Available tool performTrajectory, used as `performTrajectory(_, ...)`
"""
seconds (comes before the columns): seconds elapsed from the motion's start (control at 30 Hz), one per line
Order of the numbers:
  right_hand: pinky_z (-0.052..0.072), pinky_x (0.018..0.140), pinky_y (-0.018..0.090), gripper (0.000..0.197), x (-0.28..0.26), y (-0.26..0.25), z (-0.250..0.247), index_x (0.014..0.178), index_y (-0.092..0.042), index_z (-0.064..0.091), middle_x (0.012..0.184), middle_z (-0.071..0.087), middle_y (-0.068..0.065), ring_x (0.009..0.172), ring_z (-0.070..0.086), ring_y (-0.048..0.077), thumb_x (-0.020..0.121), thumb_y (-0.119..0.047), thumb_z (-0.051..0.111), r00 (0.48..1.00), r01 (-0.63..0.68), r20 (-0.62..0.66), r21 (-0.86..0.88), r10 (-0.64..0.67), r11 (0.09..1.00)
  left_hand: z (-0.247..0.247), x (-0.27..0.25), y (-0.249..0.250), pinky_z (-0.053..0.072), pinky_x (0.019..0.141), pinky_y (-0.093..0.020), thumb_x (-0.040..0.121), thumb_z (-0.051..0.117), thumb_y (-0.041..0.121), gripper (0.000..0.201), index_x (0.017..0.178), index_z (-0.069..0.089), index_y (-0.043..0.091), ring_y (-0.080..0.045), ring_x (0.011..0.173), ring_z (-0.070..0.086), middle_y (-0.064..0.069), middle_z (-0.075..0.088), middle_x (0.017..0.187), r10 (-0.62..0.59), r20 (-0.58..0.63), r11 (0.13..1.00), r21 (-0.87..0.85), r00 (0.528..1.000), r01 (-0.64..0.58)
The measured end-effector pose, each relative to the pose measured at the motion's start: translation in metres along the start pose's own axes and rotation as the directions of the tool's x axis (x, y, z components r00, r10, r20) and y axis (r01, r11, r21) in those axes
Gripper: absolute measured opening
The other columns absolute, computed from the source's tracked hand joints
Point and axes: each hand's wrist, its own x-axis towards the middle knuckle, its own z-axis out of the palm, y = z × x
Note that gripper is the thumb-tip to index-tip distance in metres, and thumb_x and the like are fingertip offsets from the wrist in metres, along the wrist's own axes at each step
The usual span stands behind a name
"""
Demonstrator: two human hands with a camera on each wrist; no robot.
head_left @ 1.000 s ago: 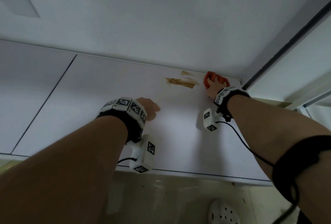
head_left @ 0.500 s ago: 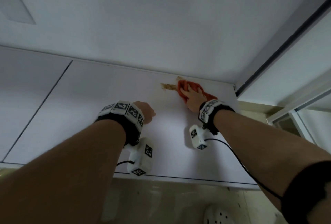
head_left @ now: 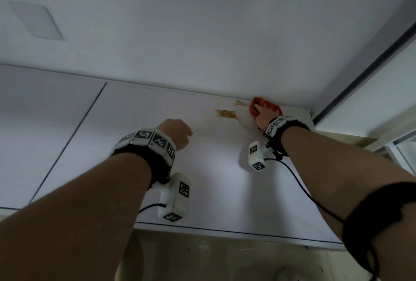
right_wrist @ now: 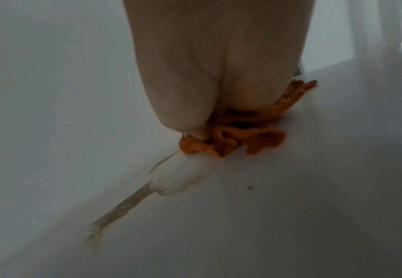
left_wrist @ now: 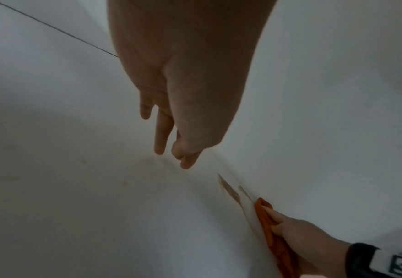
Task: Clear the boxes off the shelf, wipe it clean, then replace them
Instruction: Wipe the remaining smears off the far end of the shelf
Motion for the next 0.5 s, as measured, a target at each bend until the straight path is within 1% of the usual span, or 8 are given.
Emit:
performTrajectory(0.07,0.009,0.118,0.037,0.052,-0.003,-0.013,-0.006,0.149,-0.014,0.019,0.157,0.014,0.01,0.143,0.016,0.03,0.1,-0.028,0.028,0.997,0.057,-0.041,-0.017,-0.058,0.998,-0.002,-0.001,-0.01,0.034,0.11,-0.029,0.092,0.042,0.009,0.043,0.129,0.058,0.025,-0.021,0.133,0.041,-0.003,0.044,0.143,-0.041,-0.033,0.999,-0.001,0.999,0.041)
performTrajectory(0.1,0.011,0.118,0.037,0.05,-0.004,-0.019,-0.008,0.148,-0.015,0.023,0.155,0.019,0.01,0.142,0.02,0.03,0.1,-0.028,0.028,0.995,0.082,-0.062,-0.004,-0.082,0.997,-0.002,-0.002,-0.013,0.035,0.11,-0.03,0.092,0.042,0.009,0.043,0.129,0.058,0.025,-0.022,0.132,0.042,-0.003,0.045,0.143,-0.055,-0.029,0.998,0.004,0.998,0.055)
performTrajectory(0.17,0.016,0.117,0.036,0.048,-0.006,-0.028,-0.01,0.147,-0.013,0.025,0.153,0.026,0.012,0.139,0.026,0.032,0.1,-0.022,0.028,0.99,0.12,-0.08,-0.008,-0.12,0.993,0.001,-0.004,-0.018,0.036,0.11,-0.031,0.092,0.041,0.008,0.044,0.13,0.058,0.025,-0.023,0.131,0.043,-0.004,0.046,0.143,-0.075,-0.005,0.997,0.019,0.997,0.075)
performTrajectory(0.27,0.02,0.114,0.035,0.052,-0.006,-0.034,-0.011,0.149,-0.011,0.02,0.153,0.025,0.013,0.137,0.028,0.034,0.099,-0.013,0.032,0.986,0.149,-0.072,-0.02,-0.15,0.989,0.005,-0.005,-0.022,0.037,0.109,-0.03,0.091,0.041,0.007,0.045,0.129,0.058,0.025,-0.023,0.13,0.045,-0.004,0.048,0.141,-0.078,0.002,0.997,0.02,0.997,0.078)
performTrajectory(0.33,0.021,0.113,0.033,0.054,-0.003,-0.035,-0.011,0.149,-0.012,0.021,0.153,0.024,0.011,0.138,0.028,0.032,0.097,-0.011,0.035,0.987,0.153,-0.058,0.011,-0.153,0.988,0.006,-0.004,-0.023,0.037,0.108,-0.03,0.091,0.041,0.008,0.045,0.129,0.057,0.026,-0.023,0.13,0.045,-0.004,0.048,0.141,-0.073,0.0,0.997,0.024,0.997,0.073)
performTrajectory(0.43,0.015,0.118,0.031,0.055,0.001,-0.039,-0.011,0.15,-0.018,0.02,0.157,0.017,0.007,0.142,0.022,0.028,0.097,-0.014,0.037,0.989,0.143,-0.029,0.025,-0.142,0.989,0.008,-0.004,-0.024,0.038,0.108,-0.03,0.091,0.042,0.009,0.044,0.129,0.058,0.027,-0.022,0.129,0.046,-0.002,0.049,0.14,-0.066,-0.007,0.997,0.04,0.998,0.066)
performTrajectory(0.5,0.011,0.119,0.031,0.052,0.001,-0.048,-0.009,0.149,-0.021,0.023,0.157,0.016,0.005,0.144,0.018,0.025,0.099,-0.018,0.035,0.985,0.174,-0.029,0.072,-0.172,0.982,0.008,-0.005,-0.023,0.039,0.107,-0.03,0.092,0.043,0.01,0.043,0.128,0.058,0.028,-0.022,0.128,0.047,0.0,0.05,0.14,-0.065,-0.014,0.997,0.05,0.998,0.066)
